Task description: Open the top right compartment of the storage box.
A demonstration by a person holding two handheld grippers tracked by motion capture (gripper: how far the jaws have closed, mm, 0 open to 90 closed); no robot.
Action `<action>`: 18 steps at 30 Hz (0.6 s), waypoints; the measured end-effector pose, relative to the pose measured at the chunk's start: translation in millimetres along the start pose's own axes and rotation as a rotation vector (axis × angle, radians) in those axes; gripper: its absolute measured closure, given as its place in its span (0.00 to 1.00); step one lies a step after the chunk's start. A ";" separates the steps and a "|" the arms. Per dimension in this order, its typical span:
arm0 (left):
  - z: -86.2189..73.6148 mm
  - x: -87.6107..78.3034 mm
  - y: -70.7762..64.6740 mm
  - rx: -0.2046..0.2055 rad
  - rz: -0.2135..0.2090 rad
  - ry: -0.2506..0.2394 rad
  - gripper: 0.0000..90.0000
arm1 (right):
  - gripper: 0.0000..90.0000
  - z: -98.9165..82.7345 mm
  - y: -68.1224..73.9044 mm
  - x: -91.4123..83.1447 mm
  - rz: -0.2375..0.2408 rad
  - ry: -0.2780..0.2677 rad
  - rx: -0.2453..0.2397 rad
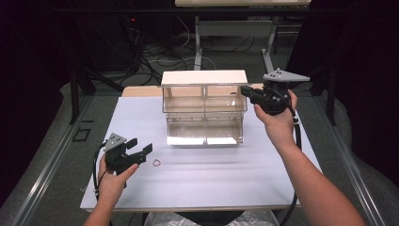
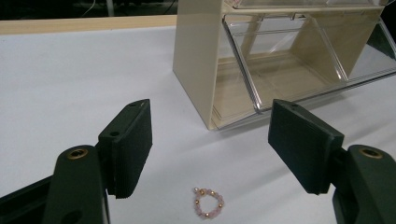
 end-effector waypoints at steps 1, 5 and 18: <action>-0.1 0.3 0.4 -0.001 0.000 0.002 0.34 | 1.00 0.3 -0.2 0.2 -0.001 -0.001 -0.001; -2.3 2.1 2.3 -0.017 -0.001 0.016 0.34 | 1.00 1.0 -0.4 0.2 -0.001 0.003 0.002; -7.8 6.1 8.0 -0.039 0.007 0.046 0.35 | 1.00 4.6 -1.6 3.5 -0.004 -0.003 0.011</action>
Point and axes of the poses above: each handheld gripper's, and its own axes: x roughly forward along the jaws, z roughly out of its top, y roughly to its left, the point moved 7 cm from there along x, roughly forward along the jaws, and after that the axes turned 12 degrees about -z, right-handed, at the moved point
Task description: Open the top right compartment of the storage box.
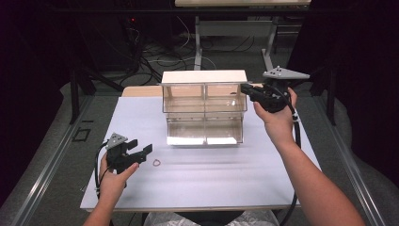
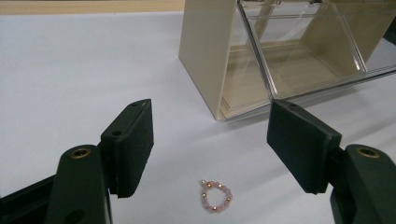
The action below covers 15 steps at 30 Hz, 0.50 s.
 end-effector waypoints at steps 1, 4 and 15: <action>-0.4 0.4 0.5 -0.001 0.001 -0.001 0.36 | 1.00 0.2 0.0 0.3 0.001 0.002 0.004; -2.0 1.5 1.5 -0.009 0.002 0.009 0.36 | 1.00 0.7 -0.4 0.9 0.005 0.004 0.004; -5.7 5.0 3.4 -0.024 -0.006 0.044 0.40 | 1.00 3.8 -1.5 3.0 0.002 -0.001 0.012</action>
Point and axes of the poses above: each handheld gripper's, and its own axes: x roughly forward along the jaws, z roughly out of its top, y roughly to its left, the point moved 7 cm from there along x, roughly forward along the jaws, and after that the axes turned 12 degrees about -z, right-handed, at the moved point
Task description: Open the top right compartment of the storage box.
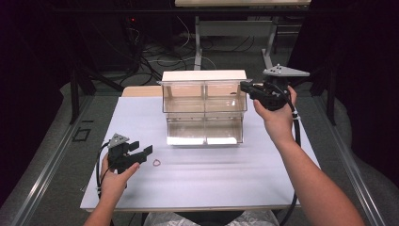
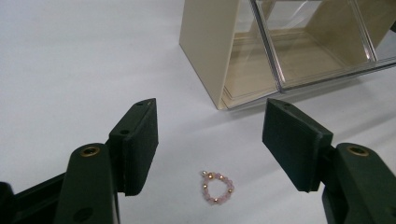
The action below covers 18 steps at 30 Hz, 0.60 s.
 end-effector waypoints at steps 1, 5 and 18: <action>-0.1 0.4 0.1 -0.001 -0.002 0.000 0.40 | 1.00 0.2 -0.2 0.2 0.000 0.001 0.001; -0.4 1.0 0.8 -0.001 -0.002 0.004 0.42 | 1.00 0.9 -0.5 1.0 0.000 0.003 0.006; -1.4 4.7 2.7 0.008 -0.008 0.034 0.47 | 1.00 3.3 -1.6 3.4 0.000 0.005 0.009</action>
Point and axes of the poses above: each handheld gripper's, and its own axes: x roughly forward along the jaws, z roughly out of its top, y roughly to its left, the point moved 7 cm from there along x, roughly forward along the jaws, and after that the axes turned 12 degrees about -z, right-handed, at the moved point
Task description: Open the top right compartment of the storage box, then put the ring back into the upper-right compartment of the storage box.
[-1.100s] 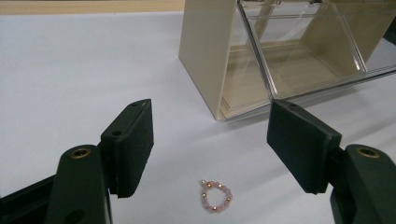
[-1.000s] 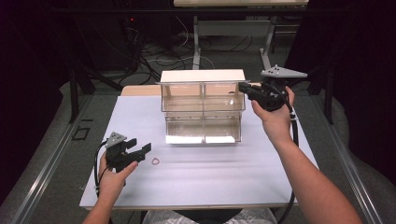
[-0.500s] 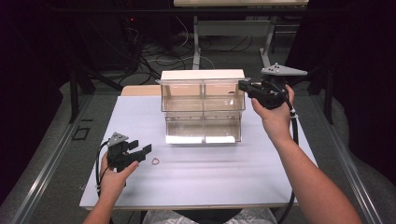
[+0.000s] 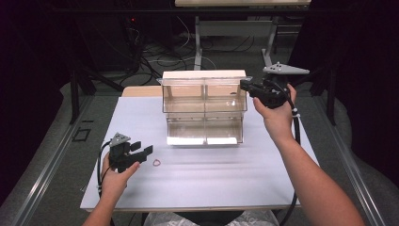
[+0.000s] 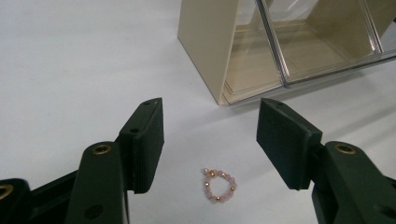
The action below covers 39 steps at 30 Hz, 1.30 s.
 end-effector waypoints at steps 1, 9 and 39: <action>-0.1 0.9 0.2 0.005 -0.002 0.001 0.47 | 1.00 0.1 0.0 0.0 0.003 0.001 0.000; -2.4 5.3 1.9 0.002 -0.007 0.032 0.53 | 1.00 0.7 0.4 0.8 0.001 0.001 0.008; -23.5 22.8 5.3 -0.155 -0.014 0.210 0.77 | 1.00 1.9 -0.4 -0.9 0.005 0.005 0.007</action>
Point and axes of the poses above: each handheld gripper's, and its own axes: x roughly forward along the jaws, z roughly out of its top, y roughly to its left, the point moved 7 cm from there along x, roughly forward along the jaws, and after that the axes turned 12 degrees about -z, right-handed, at the moved point
